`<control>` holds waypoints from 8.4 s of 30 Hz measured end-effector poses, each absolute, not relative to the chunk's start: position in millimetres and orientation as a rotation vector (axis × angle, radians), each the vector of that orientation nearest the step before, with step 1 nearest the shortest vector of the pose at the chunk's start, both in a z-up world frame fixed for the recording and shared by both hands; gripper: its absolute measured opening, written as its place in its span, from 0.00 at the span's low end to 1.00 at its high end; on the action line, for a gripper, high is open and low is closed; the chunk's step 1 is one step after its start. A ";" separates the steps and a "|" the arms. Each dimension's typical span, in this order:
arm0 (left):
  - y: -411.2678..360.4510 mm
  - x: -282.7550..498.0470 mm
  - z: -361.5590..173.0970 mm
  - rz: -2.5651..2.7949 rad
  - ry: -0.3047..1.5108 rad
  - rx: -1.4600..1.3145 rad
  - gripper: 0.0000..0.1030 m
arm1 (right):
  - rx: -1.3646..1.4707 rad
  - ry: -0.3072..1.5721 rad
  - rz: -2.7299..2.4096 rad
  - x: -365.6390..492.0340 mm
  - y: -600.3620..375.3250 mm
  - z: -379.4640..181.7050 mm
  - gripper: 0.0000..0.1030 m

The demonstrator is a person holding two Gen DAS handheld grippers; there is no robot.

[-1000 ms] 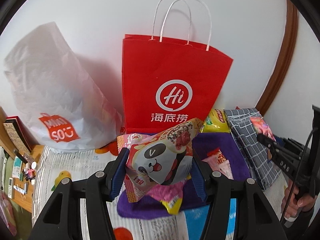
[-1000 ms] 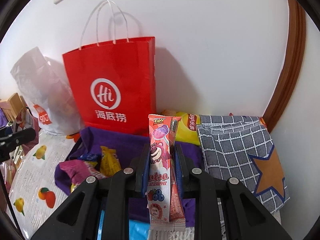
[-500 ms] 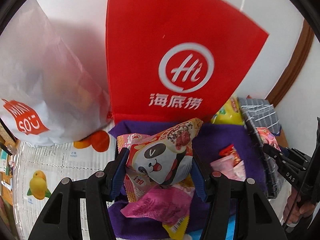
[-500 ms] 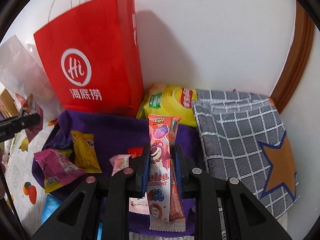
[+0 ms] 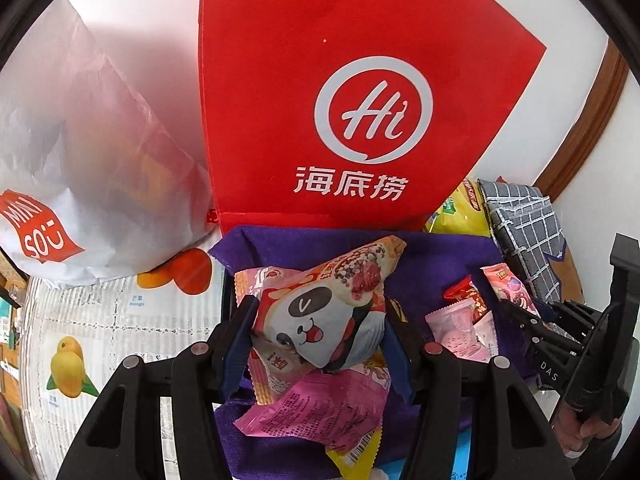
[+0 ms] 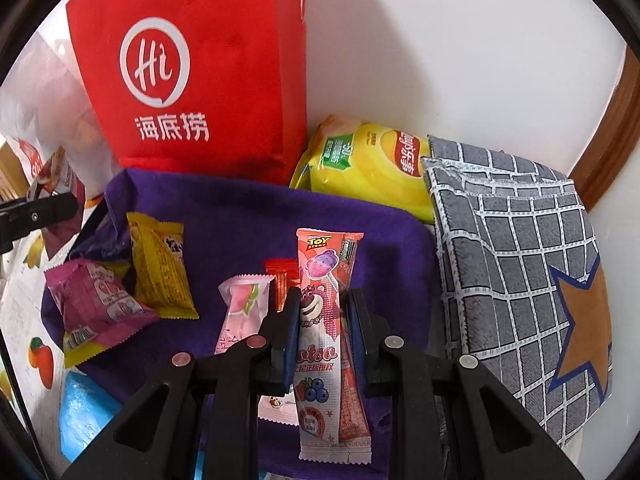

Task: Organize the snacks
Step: 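Lower both packets onto the towel and open both tools, then move both open tools back toward the green bag and lychee packet, then grasp the green snack bag with the left tool while the right grasps the lychee packet, then lift and carry the green bag and lychee packet over the purple towel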

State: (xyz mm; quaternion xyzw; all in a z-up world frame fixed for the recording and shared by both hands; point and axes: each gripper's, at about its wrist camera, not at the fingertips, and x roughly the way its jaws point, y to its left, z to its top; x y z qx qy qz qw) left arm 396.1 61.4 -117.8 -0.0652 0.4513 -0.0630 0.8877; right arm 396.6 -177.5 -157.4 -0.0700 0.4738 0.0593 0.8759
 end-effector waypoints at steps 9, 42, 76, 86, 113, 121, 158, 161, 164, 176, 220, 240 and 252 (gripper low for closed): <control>53.6 400.1 -126.6 -0.140 0.961 -0.123 0.54 | -0.168 1.016 0.124 400.1 -173.7 -165.8 0.23; 33.2 399.1 -133.5 -0.185 0.975 -0.031 0.55 | -0.194 1.023 0.139 397.7 -166.9 -170.2 0.30; 30.2 339.7 -36.6 -0.257 0.767 -0.062 0.71 | -0.130 0.917 0.067 291.9 -196.5 -101.6 0.55; 21.5 281.0 -23.5 -0.246 0.771 -0.029 0.71 | -0.068 0.968 0.042 228.9 -220.3 -112.7 0.55; 67.3 149.4 -60.3 -0.085 0.840 -0.081 0.71 | -0.010 0.878 0.091 147.9 -217.9 -87.9 0.55; 90.9 136.1 -110.0 -0.025 0.939 -0.151 0.71 | -0.040 0.931 0.073 154.2 -209.5 -123.5 0.55; 80.5 152.4 -150.3 -0.092 1.030 -0.182 0.71 | -0.176 0.992 0.174 146.8 -200.9 -169.8 0.61; 79.7 150.6 -150.1 -0.100 1.031 -0.189 0.71 | -0.143 1.008 0.162 147.9 -208.3 -174.1 0.64; 79.0 147.6 -148.9 -0.101 1.028 -0.188 0.71 | -0.099 1.052 0.160 150.8 -212.0 -184.9 0.64; 61.2 138.7 -139.9 -0.183 0.997 -0.165 0.71 | -0.045 1.076 0.218 154.7 -196.5 -203.3 0.64; 52.4 168.5 -188.4 -0.111 0.930 -0.176 0.59 | -0.097 0.972 0.124 165.5 -205.1 -207.3 0.56; 50.2 170.8 -195.1 -0.088 0.884 -0.164 0.60 | -0.073 0.945 0.124 164.8 -206.6 -210.5 0.57; 41.2 172.4 -196.3 -0.095 0.899 -0.112 0.67 | -0.077 0.957 0.136 169.4 -207.8 -211.0 0.61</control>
